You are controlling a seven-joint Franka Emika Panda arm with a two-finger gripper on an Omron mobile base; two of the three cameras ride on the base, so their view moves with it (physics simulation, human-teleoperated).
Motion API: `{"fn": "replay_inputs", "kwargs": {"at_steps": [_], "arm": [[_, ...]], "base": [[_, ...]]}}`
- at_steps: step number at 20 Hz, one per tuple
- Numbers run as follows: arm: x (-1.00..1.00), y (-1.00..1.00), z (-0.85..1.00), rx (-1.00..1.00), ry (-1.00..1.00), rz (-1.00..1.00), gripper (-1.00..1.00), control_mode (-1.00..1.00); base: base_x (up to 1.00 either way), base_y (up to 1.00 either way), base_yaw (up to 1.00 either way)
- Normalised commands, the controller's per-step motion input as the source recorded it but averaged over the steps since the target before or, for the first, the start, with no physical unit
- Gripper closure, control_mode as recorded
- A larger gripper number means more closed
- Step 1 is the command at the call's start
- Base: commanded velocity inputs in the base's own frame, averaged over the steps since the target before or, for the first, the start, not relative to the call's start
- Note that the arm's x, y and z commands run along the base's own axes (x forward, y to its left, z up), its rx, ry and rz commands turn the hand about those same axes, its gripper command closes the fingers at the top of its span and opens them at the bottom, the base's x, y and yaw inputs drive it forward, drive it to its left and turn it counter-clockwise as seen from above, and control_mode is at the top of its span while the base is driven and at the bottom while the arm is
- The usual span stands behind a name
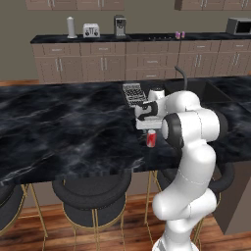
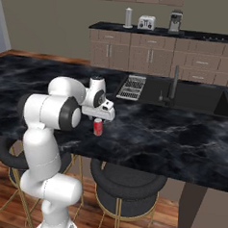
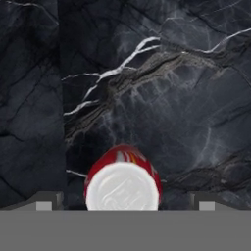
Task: Four empty soda cans are scattered around the kitchen. Gather all the cans and cluster them next to the stove for recycling.
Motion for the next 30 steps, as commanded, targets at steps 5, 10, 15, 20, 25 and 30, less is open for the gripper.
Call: {"fn": "replay_inputs", "kwargs": {"at_steps": [5,10,15,20,25,30], "arm": [[0.0,0.0,-0.04,0.0,0.0,0.0,-1.0,-1.0],[0.0,0.0,-0.04,0.0,0.0,0.0,-1.0,-1.0],[0.0,0.0,-0.05,0.0,0.0,0.0,-1.0,-1.0],[0.01,0.0,-0.04,0.0,0.0,0.0,-1.0,-1.0],[0.01,0.0,-0.03,0.0,0.01,0.0,-1.0,-1.0],[0.0,0.0,-0.05,0.0,0.02,0.0,-1.0,-1.0]], "base": [[0.0,0.0,0.0],[0.0,0.0,0.0],[0.0,0.0,0.0],[0.0,0.0,0.0],[0.0,0.0,0.0],[0.0,0.0,0.0]]}}
